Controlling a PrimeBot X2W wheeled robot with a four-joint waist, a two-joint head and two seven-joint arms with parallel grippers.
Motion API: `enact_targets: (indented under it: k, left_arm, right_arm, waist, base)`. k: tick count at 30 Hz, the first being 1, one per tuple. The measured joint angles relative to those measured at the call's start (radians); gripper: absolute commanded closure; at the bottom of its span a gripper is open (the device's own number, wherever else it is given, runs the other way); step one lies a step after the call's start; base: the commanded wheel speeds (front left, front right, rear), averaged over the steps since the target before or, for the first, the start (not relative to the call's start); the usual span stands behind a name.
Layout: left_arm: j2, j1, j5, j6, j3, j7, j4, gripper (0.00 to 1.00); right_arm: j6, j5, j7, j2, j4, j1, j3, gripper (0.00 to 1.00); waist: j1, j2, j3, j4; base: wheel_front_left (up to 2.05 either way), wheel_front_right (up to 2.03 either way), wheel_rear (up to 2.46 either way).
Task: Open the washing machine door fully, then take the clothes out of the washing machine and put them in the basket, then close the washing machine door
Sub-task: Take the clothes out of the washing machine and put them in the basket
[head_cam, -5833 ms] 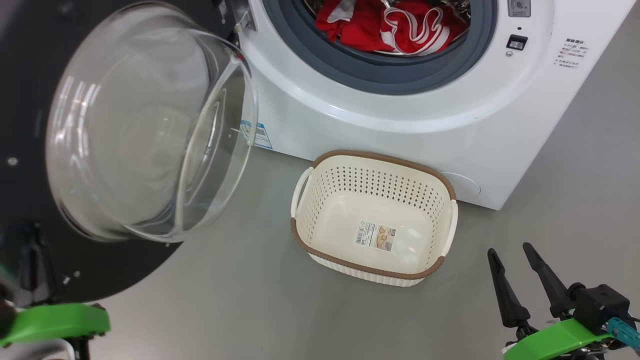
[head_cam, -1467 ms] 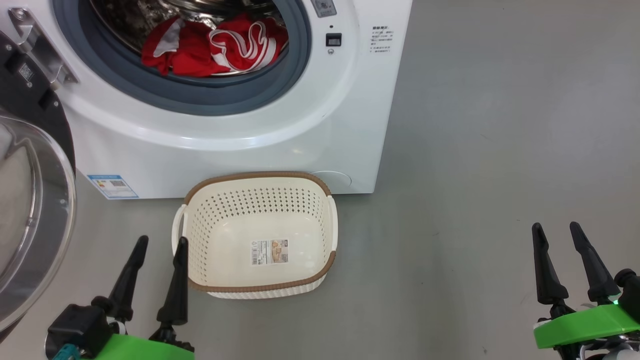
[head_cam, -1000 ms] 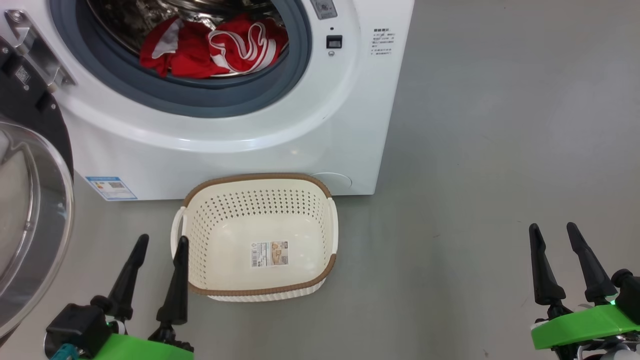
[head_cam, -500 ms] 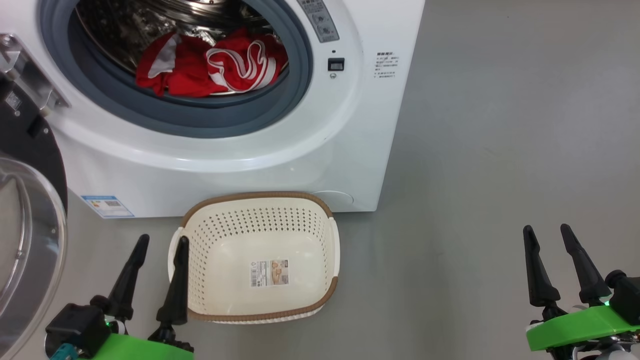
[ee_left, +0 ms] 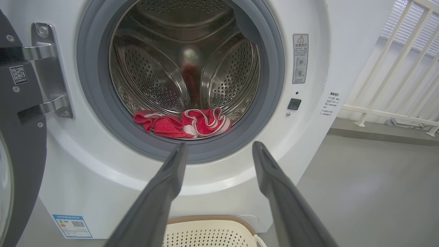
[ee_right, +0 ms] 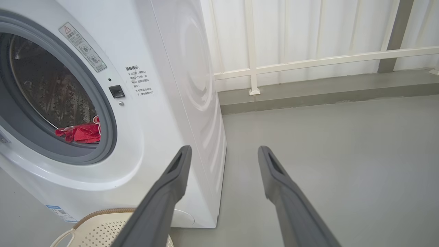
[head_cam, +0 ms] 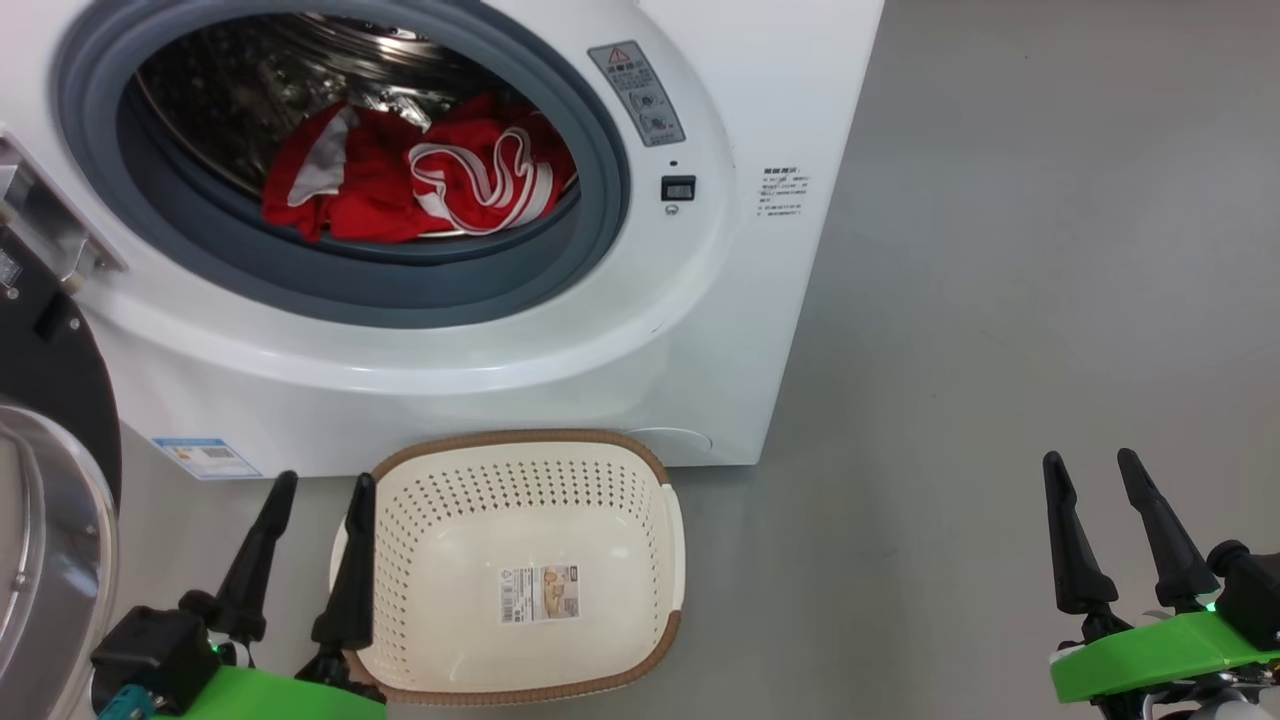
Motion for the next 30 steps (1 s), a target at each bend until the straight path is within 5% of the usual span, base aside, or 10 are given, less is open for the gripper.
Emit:
enact_targets:
  k: [19,30]
  left_arm:
    - [-0.009,-0.008,0.010,0.000,0.002,0.000,0.040,0.00]
    - [-0.026,-0.249,0.042,0.000,-0.025,0.000,0.174,0.00]
  right_arm:
    - [0.000,0.000,0.000,0.001,-0.002,0.000,0.002,0.00]
    - [0.000,0.000,0.000,0.007,-0.012,-0.051,0.008,0.00]
  waist:
    - [0.0000,0.0000,0.024,0.004]
    - [0.0000,0.0000,0.109,-0.007]
  base:
    - [0.01,-0.01,0.00]
    - [0.00,0.00,0.00]
